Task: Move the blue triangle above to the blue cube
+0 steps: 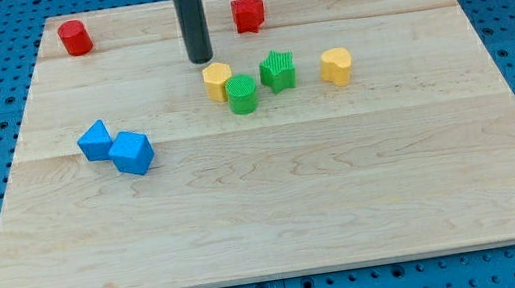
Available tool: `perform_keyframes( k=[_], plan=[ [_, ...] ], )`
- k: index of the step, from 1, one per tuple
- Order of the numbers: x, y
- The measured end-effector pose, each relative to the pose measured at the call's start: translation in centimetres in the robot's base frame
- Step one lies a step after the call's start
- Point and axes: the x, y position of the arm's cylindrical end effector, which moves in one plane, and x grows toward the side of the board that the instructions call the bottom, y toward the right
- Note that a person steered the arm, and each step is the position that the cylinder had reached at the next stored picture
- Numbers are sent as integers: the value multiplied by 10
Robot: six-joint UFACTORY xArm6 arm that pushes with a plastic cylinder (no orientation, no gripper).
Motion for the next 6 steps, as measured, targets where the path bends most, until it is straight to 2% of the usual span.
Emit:
perform_keyframes(
  k=[1, 2, 3, 4, 5, 6],
  plan=[
    [21, -42],
    [53, -50],
    [87, -3],
    [113, -22],
    [171, -19],
    [216, -103]
  ],
)
